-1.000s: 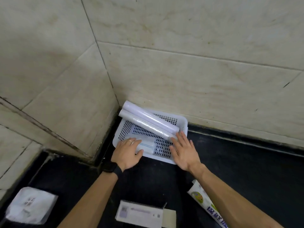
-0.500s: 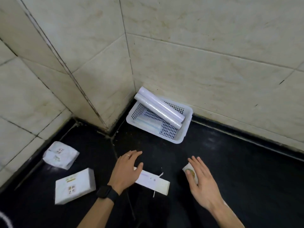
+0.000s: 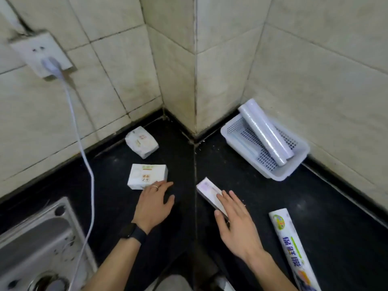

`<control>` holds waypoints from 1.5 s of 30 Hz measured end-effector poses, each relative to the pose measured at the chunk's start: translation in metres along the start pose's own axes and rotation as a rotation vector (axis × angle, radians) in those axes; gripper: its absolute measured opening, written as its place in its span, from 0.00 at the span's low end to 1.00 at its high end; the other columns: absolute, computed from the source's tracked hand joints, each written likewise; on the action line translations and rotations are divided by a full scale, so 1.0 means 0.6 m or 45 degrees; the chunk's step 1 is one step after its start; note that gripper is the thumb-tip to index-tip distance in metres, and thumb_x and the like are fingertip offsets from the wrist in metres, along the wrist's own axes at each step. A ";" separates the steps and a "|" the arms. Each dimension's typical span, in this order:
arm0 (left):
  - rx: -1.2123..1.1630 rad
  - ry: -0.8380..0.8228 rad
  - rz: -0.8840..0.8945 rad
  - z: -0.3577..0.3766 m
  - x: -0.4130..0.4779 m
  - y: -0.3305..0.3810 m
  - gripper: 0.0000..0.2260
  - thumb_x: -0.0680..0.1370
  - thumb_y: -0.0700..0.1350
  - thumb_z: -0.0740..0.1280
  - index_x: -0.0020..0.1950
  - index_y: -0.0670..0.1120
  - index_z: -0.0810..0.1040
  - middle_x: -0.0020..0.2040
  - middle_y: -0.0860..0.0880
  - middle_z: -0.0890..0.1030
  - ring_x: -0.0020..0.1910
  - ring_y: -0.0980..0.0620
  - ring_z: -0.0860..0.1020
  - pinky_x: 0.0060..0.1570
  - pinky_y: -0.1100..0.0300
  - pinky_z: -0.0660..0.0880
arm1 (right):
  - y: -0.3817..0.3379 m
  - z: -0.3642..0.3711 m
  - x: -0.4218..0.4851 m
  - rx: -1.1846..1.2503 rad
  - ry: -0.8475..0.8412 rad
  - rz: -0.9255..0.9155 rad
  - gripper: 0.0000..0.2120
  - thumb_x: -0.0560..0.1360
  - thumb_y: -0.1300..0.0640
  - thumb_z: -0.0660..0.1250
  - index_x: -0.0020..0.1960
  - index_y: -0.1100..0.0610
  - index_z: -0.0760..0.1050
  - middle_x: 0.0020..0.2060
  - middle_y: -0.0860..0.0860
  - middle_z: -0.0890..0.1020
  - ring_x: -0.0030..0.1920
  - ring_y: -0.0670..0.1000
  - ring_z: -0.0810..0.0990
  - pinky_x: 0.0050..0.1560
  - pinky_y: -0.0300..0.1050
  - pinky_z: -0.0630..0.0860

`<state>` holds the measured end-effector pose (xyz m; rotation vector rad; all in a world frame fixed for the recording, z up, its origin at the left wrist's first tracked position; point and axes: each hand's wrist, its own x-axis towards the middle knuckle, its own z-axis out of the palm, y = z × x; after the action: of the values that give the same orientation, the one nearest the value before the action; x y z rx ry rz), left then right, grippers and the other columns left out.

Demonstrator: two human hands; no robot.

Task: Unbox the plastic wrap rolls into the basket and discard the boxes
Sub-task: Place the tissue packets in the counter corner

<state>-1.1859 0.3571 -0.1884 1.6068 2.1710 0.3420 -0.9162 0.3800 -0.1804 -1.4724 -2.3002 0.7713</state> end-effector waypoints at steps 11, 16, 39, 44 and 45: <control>-0.046 0.002 -0.374 0.004 -0.040 -0.228 0.23 0.81 0.55 0.60 0.76 0.53 0.66 0.77 0.50 0.64 0.77 0.47 0.59 0.76 0.55 0.55 | -0.163 0.179 0.186 -0.232 -0.273 -0.330 0.24 0.81 0.47 0.59 0.75 0.54 0.68 0.76 0.50 0.67 0.78 0.49 0.58 0.77 0.50 0.59; -0.018 -0.102 -0.416 0.067 -0.035 -0.279 0.28 0.81 0.59 0.56 0.80 0.55 0.55 0.81 0.49 0.53 0.80 0.45 0.49 0.77 0.48 0.51 | -0.193 0.267 0.265 -0.465 -0.337 -0.411 0.30 0.77 0.44 0.63 0.76 0.54 0.64 0.78 0.58 0.59 0.78 0.60 0.56 0.75 0.60 0.61; 0.110 -0.162 -0.521 0.078 0.004 -0.265 0.27 0.80 0.56 0.56 0.79 0.53 0.59 0.79 0.45 0.58 0.77 0.43 0.58 0.75 0.47 0.58 | -0.146 0.292 0.316 -0.327 -0.478 -0.307 0.39 0.75 0.48 0.68 0.78 0.42 0.50 0.75 0.54 0.56 0.75 0.60 0.54 0.66 0.59 0.73; -0.017 -0.017 -0.484 0.023 0.117 -0.242 0.29 0.79 0.54 0.61 0.79 0.52 0.57 0.80 0.44 0.55 0.77 0.44 0.57 0.76 0.50 0.57 | -0.117 0.254 0.311 0.141 -0.365 0.038 0.33 0.77 0.46 0.67 0.77 0.42 0.56 0.72 0.52 0.59 0.70 0.56 0.59 0.66 0.50 0.66; -0.032 0.010 -0.467 0.013 0.145 -0.237 0.30 0.79 0.54 0.62 0.79 0.52 0.56 0.80 0.44 0.54 0.78 0.44 0.56 0.76 0.50 0.57 | -0.109 0.244 0.313 0.230 -0.323 0.115 0.31 0.77 0.47 0.67 0.77 0.41 0.58 0.71 0.52 0.62 0.70 0.54 0.61 0.66 0.48 0.65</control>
<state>-1.3247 0.3966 -0.2729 1.1606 2.3961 0.2613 -1.1206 0.4875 -0.2672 -1.4774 -2.2781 1.2209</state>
